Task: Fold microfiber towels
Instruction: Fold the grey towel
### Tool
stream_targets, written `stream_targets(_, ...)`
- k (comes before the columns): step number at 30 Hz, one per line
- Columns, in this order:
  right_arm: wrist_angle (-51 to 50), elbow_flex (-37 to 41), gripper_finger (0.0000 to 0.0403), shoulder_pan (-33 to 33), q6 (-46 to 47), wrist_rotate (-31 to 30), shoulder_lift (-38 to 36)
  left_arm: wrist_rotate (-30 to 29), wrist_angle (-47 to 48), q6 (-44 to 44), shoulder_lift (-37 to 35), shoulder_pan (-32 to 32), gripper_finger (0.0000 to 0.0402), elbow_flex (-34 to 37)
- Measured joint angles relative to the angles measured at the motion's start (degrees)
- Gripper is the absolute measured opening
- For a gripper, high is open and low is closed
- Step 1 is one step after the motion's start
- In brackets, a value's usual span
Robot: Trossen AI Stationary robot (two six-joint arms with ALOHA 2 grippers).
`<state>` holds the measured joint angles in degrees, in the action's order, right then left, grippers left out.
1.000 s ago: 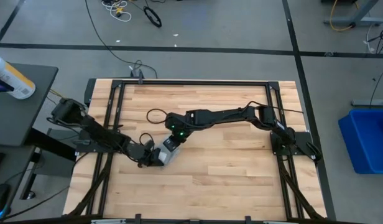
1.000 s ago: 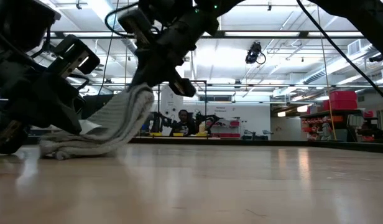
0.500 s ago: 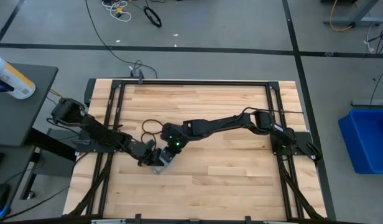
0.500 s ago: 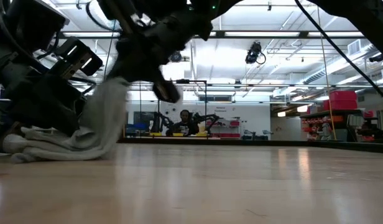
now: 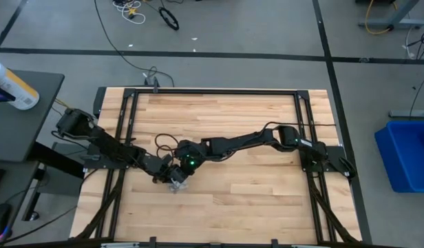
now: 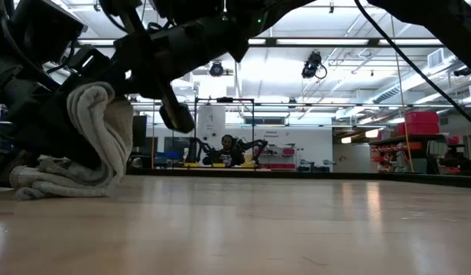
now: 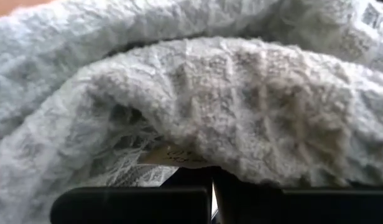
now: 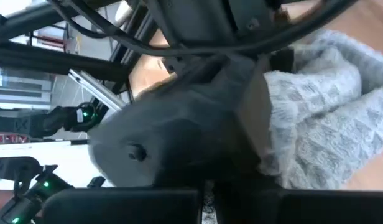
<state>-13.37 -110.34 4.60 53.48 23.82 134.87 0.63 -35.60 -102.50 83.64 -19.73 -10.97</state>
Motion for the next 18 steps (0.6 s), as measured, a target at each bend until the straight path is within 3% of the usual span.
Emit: stream_targets(18,5.16,0.0,0.001,-0.11,-3.55,-0.69,-0.37,-2.13,6.35,3.49,-9.29,-0.85,0.0,3.15)
